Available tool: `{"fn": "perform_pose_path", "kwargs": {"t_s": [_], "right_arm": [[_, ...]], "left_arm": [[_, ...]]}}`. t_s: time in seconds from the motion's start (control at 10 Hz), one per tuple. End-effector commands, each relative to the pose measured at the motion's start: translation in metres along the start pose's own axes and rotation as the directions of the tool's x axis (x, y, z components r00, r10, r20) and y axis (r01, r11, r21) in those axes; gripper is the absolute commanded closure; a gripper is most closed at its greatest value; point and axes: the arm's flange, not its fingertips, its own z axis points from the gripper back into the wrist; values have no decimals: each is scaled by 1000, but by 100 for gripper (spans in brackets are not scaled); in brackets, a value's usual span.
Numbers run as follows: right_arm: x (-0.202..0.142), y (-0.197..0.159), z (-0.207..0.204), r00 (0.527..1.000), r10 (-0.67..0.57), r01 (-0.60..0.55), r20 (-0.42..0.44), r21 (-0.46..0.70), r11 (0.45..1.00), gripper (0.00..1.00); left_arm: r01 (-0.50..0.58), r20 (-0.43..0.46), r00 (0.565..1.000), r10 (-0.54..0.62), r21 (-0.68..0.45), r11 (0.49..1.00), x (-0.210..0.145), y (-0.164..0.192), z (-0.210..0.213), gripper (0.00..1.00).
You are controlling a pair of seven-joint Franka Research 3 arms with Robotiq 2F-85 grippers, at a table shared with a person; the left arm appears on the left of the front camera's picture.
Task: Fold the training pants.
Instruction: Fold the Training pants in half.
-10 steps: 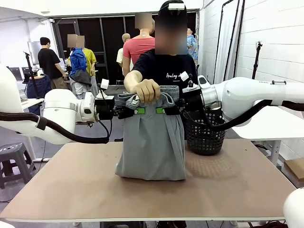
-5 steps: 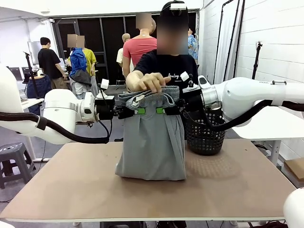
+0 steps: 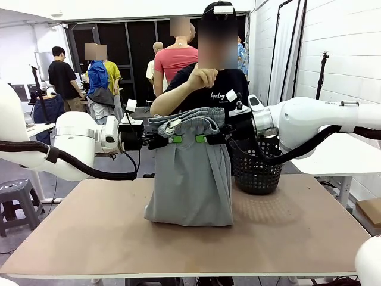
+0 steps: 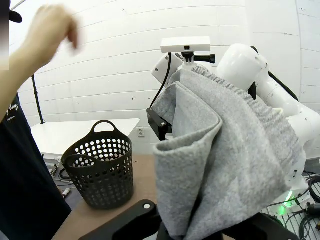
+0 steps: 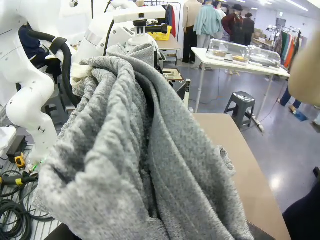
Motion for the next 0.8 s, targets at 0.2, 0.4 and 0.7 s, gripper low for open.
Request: {"fn": "perform_pose_path", "kwargs": {"t_s": [0.2, 0.4, 0.7], "right_arm": [[1, 2, 0, 1000, 3, -3, 7, -5, 1000, 100], [1, 2, 0, 1000, 3, -3, 7, -5, 1000, 100], [1, 2, 0, 1000, 3, -3, 7, -5, 1000, 100]], "left_arm": [[8, 11, 1000, -8, 7, 1000, 1, 0, -1, 100], [8, 11, 1000, -8, 7, 1000, 1, 0, -1, 100], [8, 11, 1000, -8, 7, 1000, 1, 0, -1, 100]]}}
